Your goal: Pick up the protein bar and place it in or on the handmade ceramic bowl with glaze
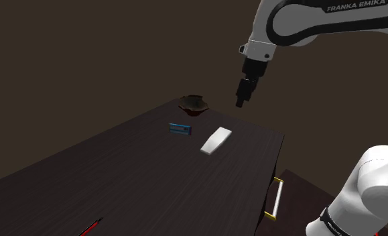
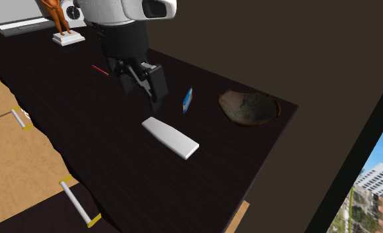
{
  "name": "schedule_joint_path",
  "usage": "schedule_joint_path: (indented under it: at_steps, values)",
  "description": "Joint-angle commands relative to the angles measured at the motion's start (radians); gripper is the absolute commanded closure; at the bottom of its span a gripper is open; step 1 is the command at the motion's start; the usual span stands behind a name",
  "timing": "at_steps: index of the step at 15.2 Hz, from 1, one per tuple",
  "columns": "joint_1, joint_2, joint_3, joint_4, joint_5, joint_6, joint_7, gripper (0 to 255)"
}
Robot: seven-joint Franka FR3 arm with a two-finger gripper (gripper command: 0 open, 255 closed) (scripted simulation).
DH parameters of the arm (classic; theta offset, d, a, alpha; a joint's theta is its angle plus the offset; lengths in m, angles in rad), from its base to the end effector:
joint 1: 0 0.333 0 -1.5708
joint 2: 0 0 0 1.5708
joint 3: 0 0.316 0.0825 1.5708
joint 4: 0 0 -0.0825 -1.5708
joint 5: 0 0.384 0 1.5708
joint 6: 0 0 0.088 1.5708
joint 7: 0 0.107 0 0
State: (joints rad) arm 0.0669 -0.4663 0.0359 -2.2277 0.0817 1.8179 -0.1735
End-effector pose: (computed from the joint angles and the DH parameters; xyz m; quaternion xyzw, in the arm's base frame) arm 0.4152 0.0516 0.5588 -0.9910 -0.1271 -0.0293 0.0307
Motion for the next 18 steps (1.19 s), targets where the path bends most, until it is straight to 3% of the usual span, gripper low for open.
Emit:
schedule_joint_path:
  at_steps: [1, 10, 18]
  values:
    - [0.010, 0.074, 0.009, 0.028, -0.010, 0.036, -0.026, 0]
    - [0.053, 0.427, 0.060, 0.250, -0.076, 0.121, -0.107, 0]
    - [0.105, 0.742, 0.099, 0.514, -0.167, 0.127, -0.157, 0]
